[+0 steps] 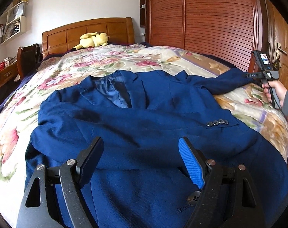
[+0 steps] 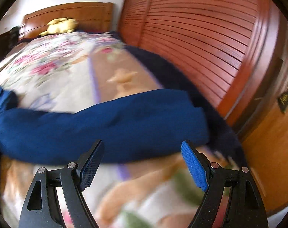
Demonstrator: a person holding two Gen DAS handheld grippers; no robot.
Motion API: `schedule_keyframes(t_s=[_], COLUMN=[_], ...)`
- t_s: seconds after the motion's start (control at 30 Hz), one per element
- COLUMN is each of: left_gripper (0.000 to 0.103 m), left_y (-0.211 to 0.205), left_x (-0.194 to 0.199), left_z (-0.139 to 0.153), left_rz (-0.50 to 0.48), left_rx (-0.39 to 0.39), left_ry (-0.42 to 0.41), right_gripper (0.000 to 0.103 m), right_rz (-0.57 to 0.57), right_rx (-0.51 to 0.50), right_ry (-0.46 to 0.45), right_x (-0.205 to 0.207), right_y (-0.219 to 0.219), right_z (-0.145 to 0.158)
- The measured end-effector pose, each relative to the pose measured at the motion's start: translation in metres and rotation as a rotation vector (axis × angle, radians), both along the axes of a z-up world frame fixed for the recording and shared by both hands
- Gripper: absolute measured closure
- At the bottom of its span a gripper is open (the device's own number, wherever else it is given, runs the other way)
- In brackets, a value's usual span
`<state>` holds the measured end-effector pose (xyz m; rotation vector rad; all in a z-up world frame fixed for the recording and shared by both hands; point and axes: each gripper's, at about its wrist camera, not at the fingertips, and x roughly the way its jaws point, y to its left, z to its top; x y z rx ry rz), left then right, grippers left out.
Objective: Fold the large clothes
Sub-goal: 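Reach the right tool to the other sleeve and close on its cuff, then lift the sleeve cuff with the right tool and fold it across the jacket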
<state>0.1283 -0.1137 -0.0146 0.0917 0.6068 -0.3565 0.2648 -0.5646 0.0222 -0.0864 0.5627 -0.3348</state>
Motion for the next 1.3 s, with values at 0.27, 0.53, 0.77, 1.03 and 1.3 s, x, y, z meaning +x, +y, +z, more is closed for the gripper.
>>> schedule_keyframes(t_s=[0.27,0.53,0.77,1.03,1.3], left_gripper=[0.021,0.021,0.021,0.021,0.021], left_y=[0.000,0.000,0.000,0.007,0.020], left_x=[0.002,0.003,0.003,-0.001,-0.013], left_z=[-0.003,-0.003,-0.003,0.001,0.014], left_rz=[-0.002,-0.003,-0.004,0.006,0.005], left_rx=[-0.001,-0.001,-0.001,-0.030,-0.065], left_ry=[0.018,0.021,0.020,-0.001,-0.043], right_gripper=[0.019,0.019,0.068,0.096,0.096], right_rz=[-0.133,-0.177,-0.099,-0.043,0.097], right_rx=[0.073,0.182,0.148,0.036,-0.057], right_ry=[0.032,0.088,0.113,0.027,-0.107], right_x=[0.039,0.062,0.070,0.054,0.009], right_y=[-0.042,-0.070,-0.060,-0.019,0.053], right_z=[0.001,-0.011,-0.016,0.011,0.070])
